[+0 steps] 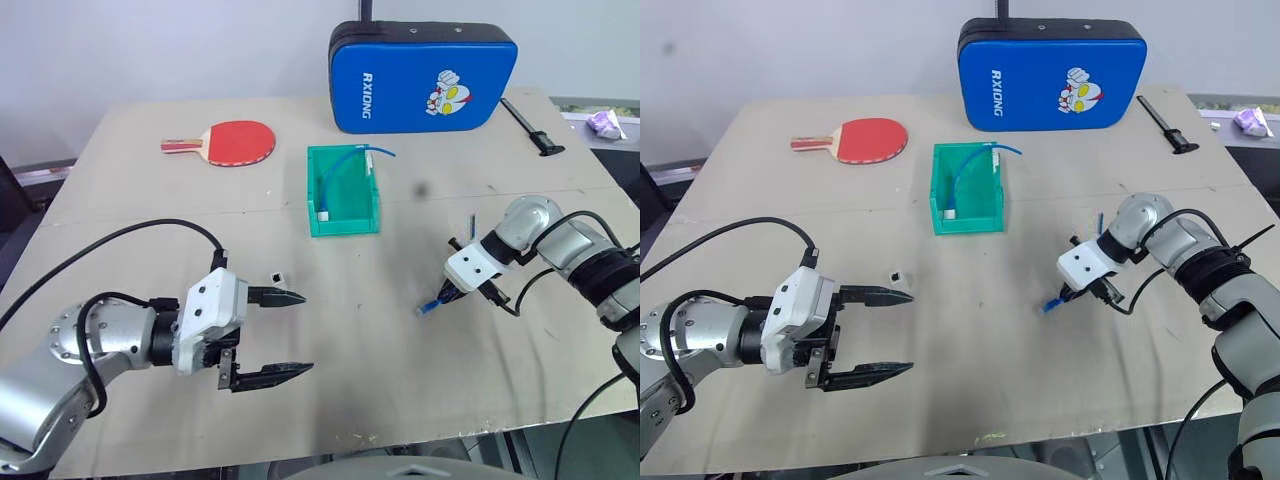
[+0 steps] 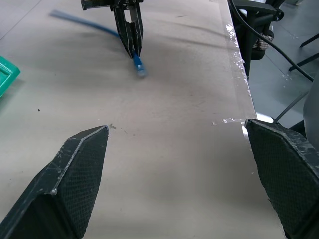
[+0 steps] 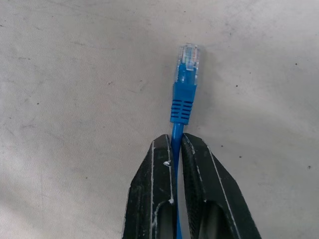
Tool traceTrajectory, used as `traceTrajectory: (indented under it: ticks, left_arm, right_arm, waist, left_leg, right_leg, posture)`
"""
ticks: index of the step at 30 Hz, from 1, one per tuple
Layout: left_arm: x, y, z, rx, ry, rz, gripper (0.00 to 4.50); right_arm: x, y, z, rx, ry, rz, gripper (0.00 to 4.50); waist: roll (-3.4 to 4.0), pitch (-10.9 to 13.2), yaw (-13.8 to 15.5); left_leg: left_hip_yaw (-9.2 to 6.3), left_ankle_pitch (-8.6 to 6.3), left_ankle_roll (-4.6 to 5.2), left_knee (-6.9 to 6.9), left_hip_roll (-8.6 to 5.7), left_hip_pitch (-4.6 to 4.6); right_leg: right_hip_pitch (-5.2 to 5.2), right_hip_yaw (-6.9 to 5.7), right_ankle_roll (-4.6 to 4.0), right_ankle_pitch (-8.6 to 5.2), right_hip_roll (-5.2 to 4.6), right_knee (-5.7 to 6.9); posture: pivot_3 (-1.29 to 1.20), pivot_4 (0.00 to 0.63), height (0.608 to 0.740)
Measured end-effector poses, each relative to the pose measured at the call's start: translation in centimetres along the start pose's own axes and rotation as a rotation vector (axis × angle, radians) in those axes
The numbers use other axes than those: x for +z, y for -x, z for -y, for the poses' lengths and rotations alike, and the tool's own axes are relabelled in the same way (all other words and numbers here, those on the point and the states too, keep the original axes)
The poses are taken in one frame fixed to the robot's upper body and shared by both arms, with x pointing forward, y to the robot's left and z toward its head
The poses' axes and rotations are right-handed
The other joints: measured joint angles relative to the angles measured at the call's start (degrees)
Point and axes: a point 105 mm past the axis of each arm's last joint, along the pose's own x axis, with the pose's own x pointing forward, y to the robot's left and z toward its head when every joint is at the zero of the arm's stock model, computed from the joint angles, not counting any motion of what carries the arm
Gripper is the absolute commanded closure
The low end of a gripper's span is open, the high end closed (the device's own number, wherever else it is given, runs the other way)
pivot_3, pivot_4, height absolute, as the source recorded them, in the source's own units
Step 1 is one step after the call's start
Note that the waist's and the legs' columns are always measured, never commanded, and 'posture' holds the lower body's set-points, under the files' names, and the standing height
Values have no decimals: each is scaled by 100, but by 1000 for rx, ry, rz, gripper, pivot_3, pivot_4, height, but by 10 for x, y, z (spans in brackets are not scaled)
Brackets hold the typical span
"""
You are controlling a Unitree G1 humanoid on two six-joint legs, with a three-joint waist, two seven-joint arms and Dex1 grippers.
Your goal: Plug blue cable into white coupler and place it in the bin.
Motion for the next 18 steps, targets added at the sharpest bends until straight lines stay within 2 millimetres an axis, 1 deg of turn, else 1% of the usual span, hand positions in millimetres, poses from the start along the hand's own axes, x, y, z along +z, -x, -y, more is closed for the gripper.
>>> traceTrajectory:
  ticks: [6, 8, 11, 13, 17, 18]
  left_arm:
    - [3, -1, -2, 6, -21, 9, 0]
    - [3, -1, -4, 14, -20, 22, 0]
    - [1, -1, -10, 36, -12, 30, 0]
    - [-1, 0, -12, 42, -8, 25, 0]
    - [-3, 2, -17, 59, -8, 13, 0]
    - [-4, 3, -20, 70, -5, 9, 0]
  right_arm:
    - [9, -7, -6, 0, -66, 82, 4434]
    - [17, -8, -4, -29, -142, 156, 4434]
    - [34, -12, 9, -89, -250, 255, 4434]
    - [39, -22, 26, -172, -317, 283, 4434]
    - [38, -30, 49, -299, -415, 278, 4434]
    - [38, -33, 60, -357, -460, 291, 4434]
  waist:
    - [7, 4, 11]
    - [16, 10, 13]
    - [15, 9, 10]
    - [15, 9, 6]
    - [16, 10, 26]
    - [15, 9, 20]
  left_leg:
    - [0, -1, -1, -2, 0, -9]
    - [2, -1, -2, -1, -2, -12]
    - [-5, -2, -2, -1, -2, -12]
    - [-5, -1, -2, -1, -1, -11]
    - [-4, 0, -5, -1, -4, -14]
    - [-3, 1, -6, 0, -4, -17]
  right_leg:
    - [-4, -1, 1, 0, -6, -2]
    - [-4, 0, 1, 1, -8, -5]
    - [-4, -3, 1, 1, -7, -2]
    - [-6, -3, 0, 1, -5, 1]
    - [-8, -6, 0, 2, 4, 1]
    - [-9, -5, 1, 2, 5, 1]
  posture:
    - [0, 150, 740]
    - [0, 150, 740]
    - [0, 150, 740]
    - [0, 150, 740]
    - [0, 150, 740]
    - [0, 150, 740]
